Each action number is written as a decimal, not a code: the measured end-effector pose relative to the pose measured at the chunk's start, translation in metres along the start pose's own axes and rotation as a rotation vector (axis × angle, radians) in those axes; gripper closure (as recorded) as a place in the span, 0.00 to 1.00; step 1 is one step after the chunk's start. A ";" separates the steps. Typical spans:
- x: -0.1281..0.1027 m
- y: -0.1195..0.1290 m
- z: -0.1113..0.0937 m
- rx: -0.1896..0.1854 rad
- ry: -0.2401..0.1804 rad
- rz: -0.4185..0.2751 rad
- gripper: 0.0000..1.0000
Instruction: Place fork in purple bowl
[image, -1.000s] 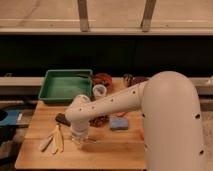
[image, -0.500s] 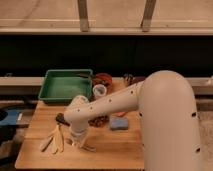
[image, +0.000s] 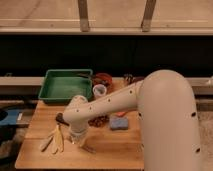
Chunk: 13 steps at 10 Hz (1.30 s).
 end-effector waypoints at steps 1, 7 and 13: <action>0.000 -0.001 -0.005 0.007 -0.005 0.005 1.00; -0.003 -0.019 -0.059 0.022 -0.088 0.035 1.00; -0.003 -0.114 -0.150 0.088 -0.215 0.185 1.00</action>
